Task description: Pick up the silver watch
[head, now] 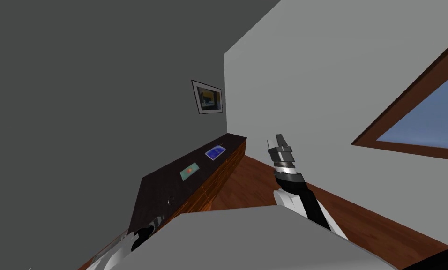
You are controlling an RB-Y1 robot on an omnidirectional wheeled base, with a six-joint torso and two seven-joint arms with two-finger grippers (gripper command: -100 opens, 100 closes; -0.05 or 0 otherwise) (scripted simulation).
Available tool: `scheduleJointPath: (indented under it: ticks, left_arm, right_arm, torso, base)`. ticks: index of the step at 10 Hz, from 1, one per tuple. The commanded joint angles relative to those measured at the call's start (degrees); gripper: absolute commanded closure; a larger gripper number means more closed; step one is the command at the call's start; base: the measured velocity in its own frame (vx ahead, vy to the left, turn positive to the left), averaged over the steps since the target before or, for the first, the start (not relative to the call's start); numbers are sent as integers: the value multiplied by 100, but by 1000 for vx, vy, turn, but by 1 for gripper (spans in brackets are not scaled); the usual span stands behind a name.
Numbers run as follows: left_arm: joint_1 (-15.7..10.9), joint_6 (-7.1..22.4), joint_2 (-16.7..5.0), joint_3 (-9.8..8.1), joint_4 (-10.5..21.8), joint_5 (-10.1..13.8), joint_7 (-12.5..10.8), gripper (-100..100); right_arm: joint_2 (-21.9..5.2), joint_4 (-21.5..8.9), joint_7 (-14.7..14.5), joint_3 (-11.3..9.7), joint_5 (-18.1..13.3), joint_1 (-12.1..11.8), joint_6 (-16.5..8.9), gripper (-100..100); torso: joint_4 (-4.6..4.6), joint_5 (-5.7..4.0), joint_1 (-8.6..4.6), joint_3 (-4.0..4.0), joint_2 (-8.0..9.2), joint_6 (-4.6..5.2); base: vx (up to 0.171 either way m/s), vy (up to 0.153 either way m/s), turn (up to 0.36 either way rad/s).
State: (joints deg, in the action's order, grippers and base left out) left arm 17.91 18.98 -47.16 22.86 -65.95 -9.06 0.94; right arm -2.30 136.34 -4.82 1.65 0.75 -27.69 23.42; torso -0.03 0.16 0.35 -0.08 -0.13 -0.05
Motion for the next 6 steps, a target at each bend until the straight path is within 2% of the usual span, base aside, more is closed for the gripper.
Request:
scheduleJointPath:
  ticks: [1, 6]
  left_arm:
    - [105, 88, -259, 76, -156, 286, -14, -100]
    - [385, 302, -887, 261, -468, 1115, -63, -100]
  right_arm:
    - [0, 0, 0, 0, 0, 0, 0, 0]
    - [0, 0, 0, 0, 0, -1, 0, 0]
  torso:
    - [0, 0, 0, 0, 0, 0]
    - [-3, 3, 11, -7, -13, 0]
  base:
    - [-35, 36, -215]
    - [-16, 53, -214]
